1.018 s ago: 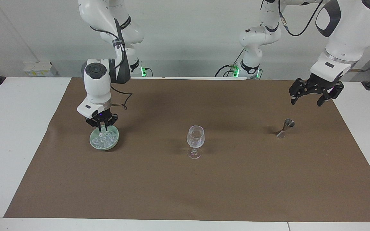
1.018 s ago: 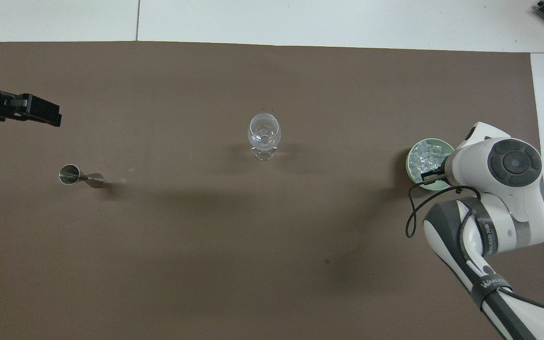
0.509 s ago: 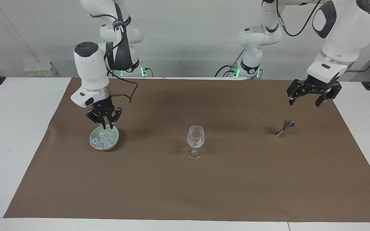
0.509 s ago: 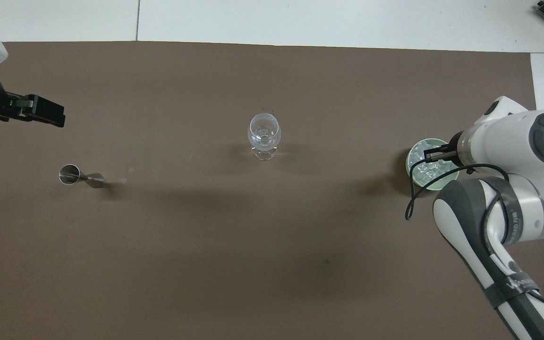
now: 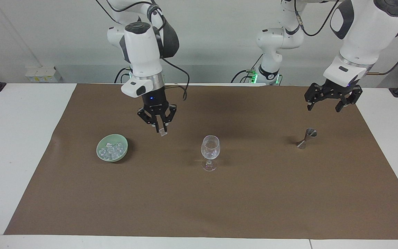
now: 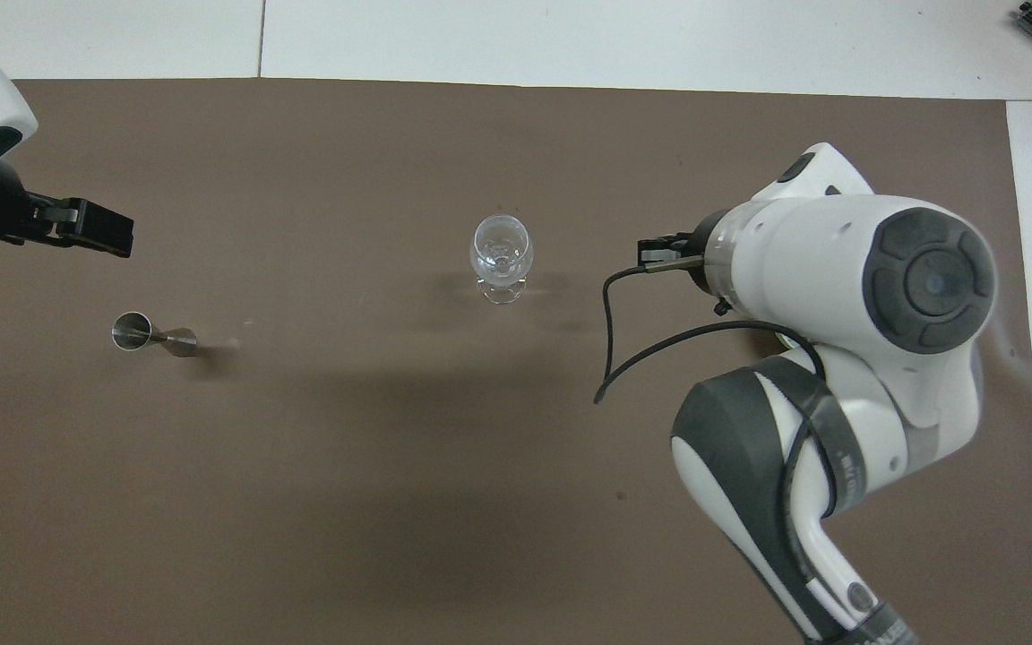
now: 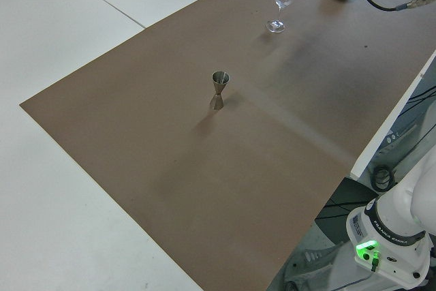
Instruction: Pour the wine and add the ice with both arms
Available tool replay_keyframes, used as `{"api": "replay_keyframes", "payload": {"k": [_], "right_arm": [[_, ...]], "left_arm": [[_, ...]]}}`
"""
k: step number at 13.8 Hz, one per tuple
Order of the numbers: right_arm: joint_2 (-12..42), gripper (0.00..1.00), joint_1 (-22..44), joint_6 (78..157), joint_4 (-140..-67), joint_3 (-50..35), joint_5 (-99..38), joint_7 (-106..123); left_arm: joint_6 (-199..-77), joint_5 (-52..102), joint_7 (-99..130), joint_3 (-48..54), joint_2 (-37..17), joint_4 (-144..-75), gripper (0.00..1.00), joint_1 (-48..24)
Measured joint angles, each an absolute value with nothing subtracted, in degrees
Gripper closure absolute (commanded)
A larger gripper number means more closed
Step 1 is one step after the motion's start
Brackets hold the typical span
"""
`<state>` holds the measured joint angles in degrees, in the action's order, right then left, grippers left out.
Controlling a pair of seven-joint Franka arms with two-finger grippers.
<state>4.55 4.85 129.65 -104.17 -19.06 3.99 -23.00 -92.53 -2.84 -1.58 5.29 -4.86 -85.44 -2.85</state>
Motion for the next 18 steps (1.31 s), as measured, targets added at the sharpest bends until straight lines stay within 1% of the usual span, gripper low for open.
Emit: {"api": "replay_keyframes", "payload": {"k": [2, 4, 11, 15, 16, 17, 18], "right_arm": [[5.6, 1.0, 8.1, 131.0, -102.6, -19.1, 4.0, -27.0], [7.5, 1.0, 9.9, 133.1, -101.5, -19.1, 4.0, -29.1], [14.6, 1.0, 13.8, 136.9, -97.7, -19.0, 3.9, -31.0], [15.9, 1.0, 14.3, 139.7, -97.2, -18.9, 4.0, -31.2], [15.9, 0.93, 14.3, 140.0, -97.1, -18.9, 4.0, -31.2], [15.9, 0.79, 14.3, 140.1, -96.9, -18.9, 4.0, -31.2], [15.9, 0.62, 14.2, 140.1, -96.9, -18.8, 4.0, -31.2]], "left_arm": [[-92.5, -2.8, -1.6, 4.8, -4.2, -86.7, 0.0, -3.1], [-92.5, -2.8, -1.6, 4.3, -3.9, -87.1, 0.0, -3.4], [-92.5, -1.1, -1.3, 3.8, -3.6, -88.3, 0.0, -3.4], [-92.5, -0.7, -1.2, 3.7, -3.3, -89.0, 0.0, -3.4], [-92.5, -0.7, -1.2, 3.6, -3.2, -89.1, 0.0, -3.4], [-92.4, -0.7, -1.2, 3.5, -3.1, -89.3, 0.0, -3.4], [-92.4, -0.7, -1.2, 3.4, -2.9, -89.7, 0.0, -3.4]]}}
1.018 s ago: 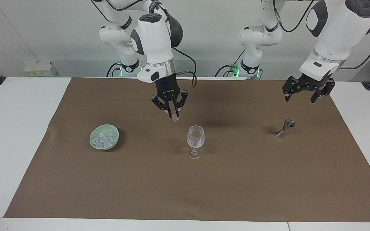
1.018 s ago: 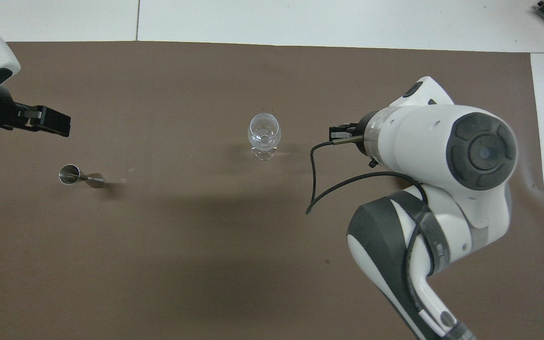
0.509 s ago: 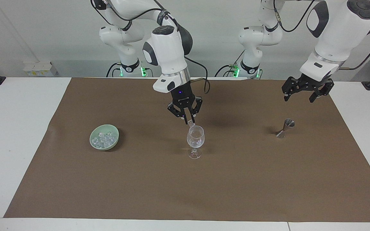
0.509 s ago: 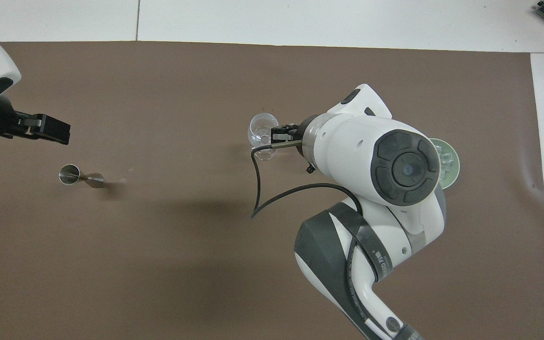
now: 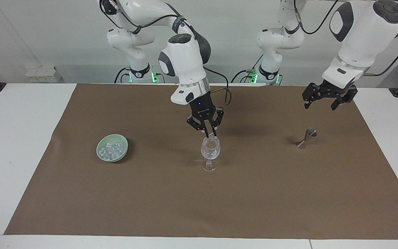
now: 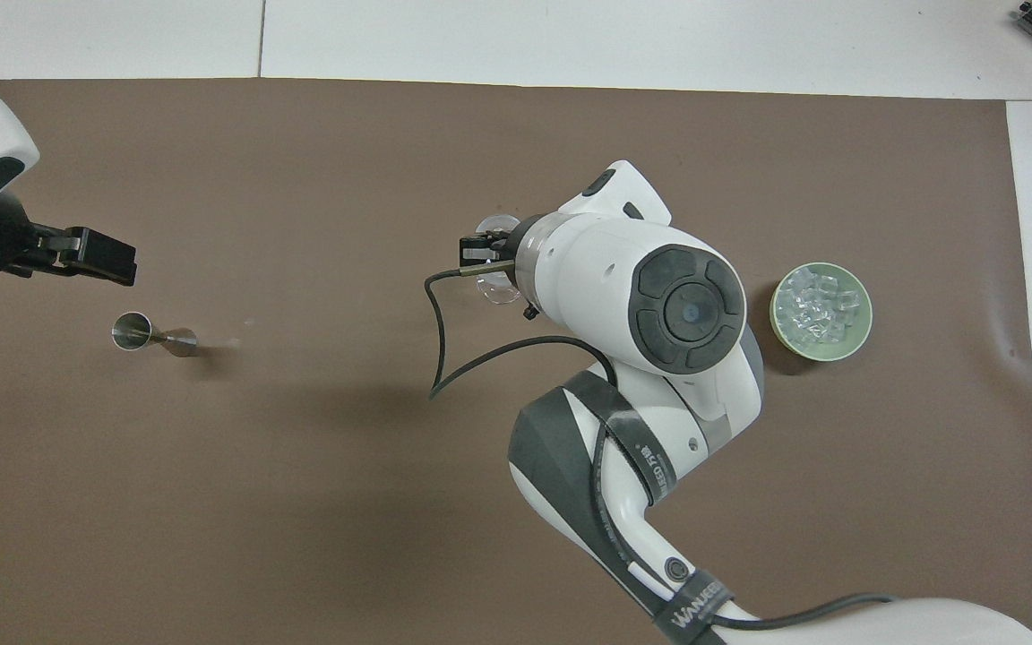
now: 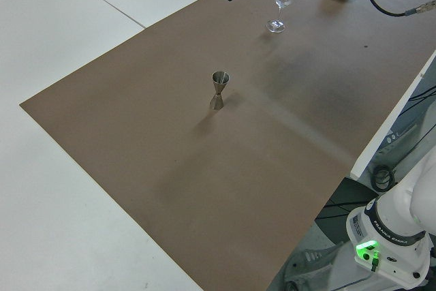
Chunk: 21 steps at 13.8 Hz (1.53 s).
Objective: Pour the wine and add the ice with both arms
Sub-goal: 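Carry the ice cup back and lower it onto the table with the right gripper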
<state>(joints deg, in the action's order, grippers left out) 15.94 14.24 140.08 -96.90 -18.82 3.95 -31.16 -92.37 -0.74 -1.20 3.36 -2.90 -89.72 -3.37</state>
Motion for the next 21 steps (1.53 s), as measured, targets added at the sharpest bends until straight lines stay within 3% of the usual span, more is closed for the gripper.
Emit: {"api": "replay_keyframes", "payload": {"k": [2, 3, 4, 9, 16, 21], "right_arm": [[16.0, 0.34, 14.2, 140.1, -96.9, -18.8, 4.0, -31.2], [16.0, 0.08, 14.2, 140.1, -96.9, -18.8, 4.0, -31.2], [16.1, 0.0, 14.2, 140.0, -96.9, -18.8, 4.0, -31.2], [15.5, 0.0, 13.4, 136.0, -96.5, -17.9, 4.0, -31.2], [-2.1, 0.0, 1.0, 103.9, -95.0, -17.4, 4.2, -25.8], [-3.9, 0.0, -1.1, 96.0, -90.5, -16.0, 4.1, -23.7]], "left_arm": [[-92.3, -0.7, -1.2, 3.4, -2.5, -90.3, 0.0, -3.4], [-92.3, -0.7, -1.2, 3.3, -2.4, -90.5, 0.0, -3.4], [-92.3, -0.7, -1.2, 3.2, -2.2, -90.6, 0.0, -3.3], [-92.3, -0.7, -1.2, 2.9, -2.1, -90.8, 0.0, -2.6], [-92.3, -0.7, -1.2, 2.9, -2.1, -90.8, 0.0, -2.6], [-92.3, -0.7, -1.2, 2.9, -2.1, -90.9, 0.0, -2.6]]}}
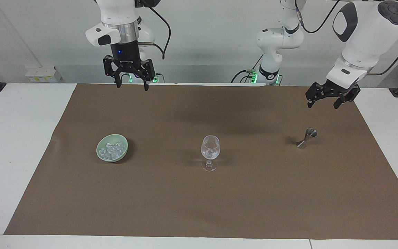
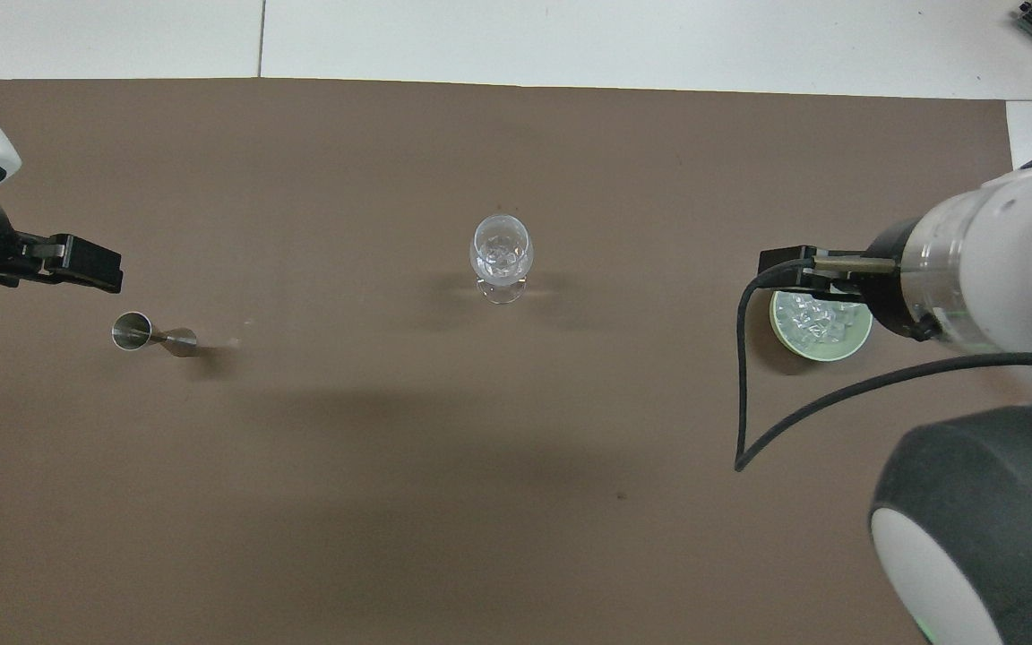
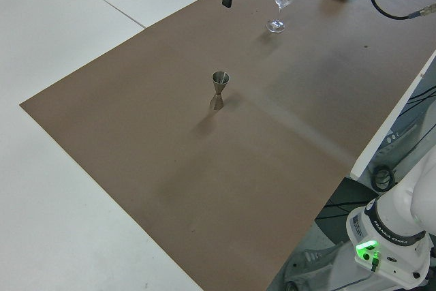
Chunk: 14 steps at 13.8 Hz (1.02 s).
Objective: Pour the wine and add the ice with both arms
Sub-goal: 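Carry the ice cup back and lower it onto the table with the right gripper, then open the right gripper and draw it back from the ice cup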
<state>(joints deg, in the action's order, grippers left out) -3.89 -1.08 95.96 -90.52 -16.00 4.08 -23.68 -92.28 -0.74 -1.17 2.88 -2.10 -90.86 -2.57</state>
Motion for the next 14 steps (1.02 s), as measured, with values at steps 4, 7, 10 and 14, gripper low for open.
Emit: {"api": "replay_keyframes", "payload": {"k": [4, 7, 10, 14], "right_arm": [[-3.9, 0.0, -1.1, 90.4, -88.4, -15.3, 4.1, -19.3], [-3.9, 0.0, -1.1, 87.6, -87.0, -12.8, 4.1, -14.7], [-3.9, 0.0, 1.7, 85.9, -85.7, -5.2, 1.6, -10.4], [-3.5, 0.0, 2.9, 85.7, -85.4, -2.2, 0.1, -9.8]], "left_arm": [[-92.3, -0.7, -1.2, 2.9, -2.1, -90.9, 0.0, -2.6], [-92.3, -0.7, -1.2, 2.9, -2.1, -90.9, 0.0, -2.6], [-92.3, -0.7, -1.2, 2.9, -2.1, -90.9, 0.0, -2.6], [-92.3, -0.7, -1.2, 2.9, -2.1, -90.9, 0.0, -2.6]]}}
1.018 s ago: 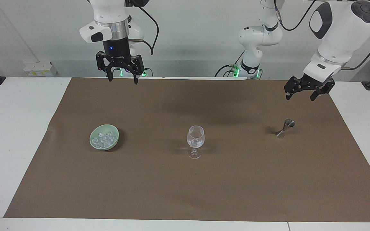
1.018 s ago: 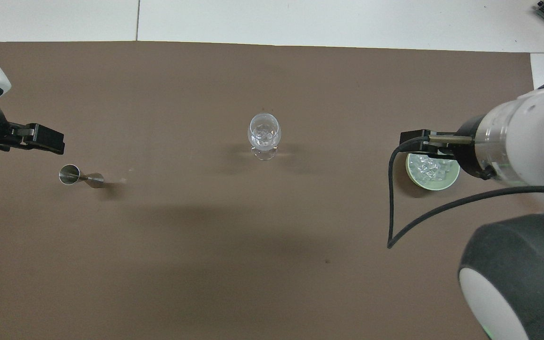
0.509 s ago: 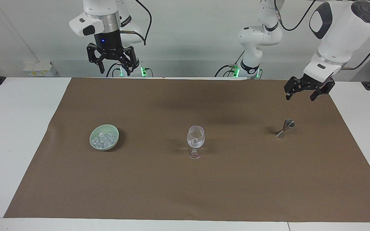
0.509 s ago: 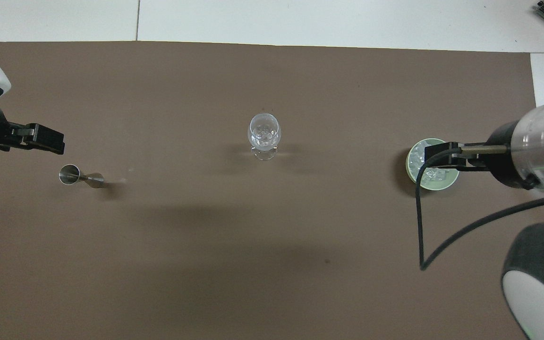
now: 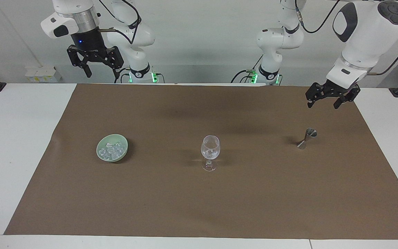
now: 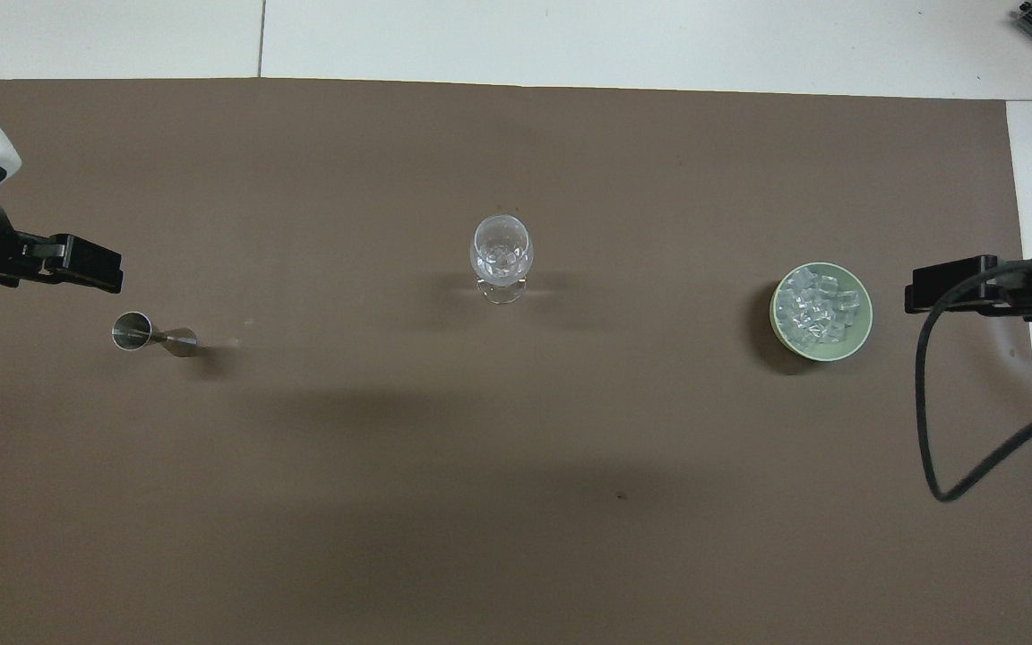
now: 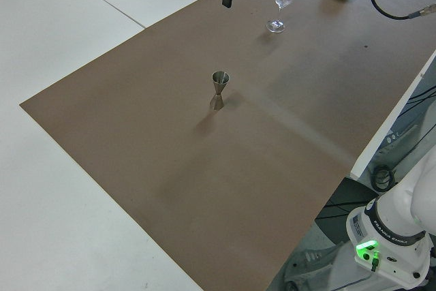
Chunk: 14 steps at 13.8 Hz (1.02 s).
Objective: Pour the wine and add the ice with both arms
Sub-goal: 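Open the right gripper and draw it back from the ice cup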
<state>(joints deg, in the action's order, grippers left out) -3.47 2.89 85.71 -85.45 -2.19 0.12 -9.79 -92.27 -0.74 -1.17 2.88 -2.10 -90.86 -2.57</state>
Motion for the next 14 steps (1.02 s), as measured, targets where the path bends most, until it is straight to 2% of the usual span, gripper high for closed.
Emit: {"api": "replay_keyframes", "payload": {"k": [14], "right_arm": [[-3.1, 0.0, 2.9, 84.6, -87.1, -1.6, 0.1, -9.8]], "left_arm": [[-92.3, -0.7, -1.2, 2.9, -2.1, -90.9, 0.0, -2.6]]}}
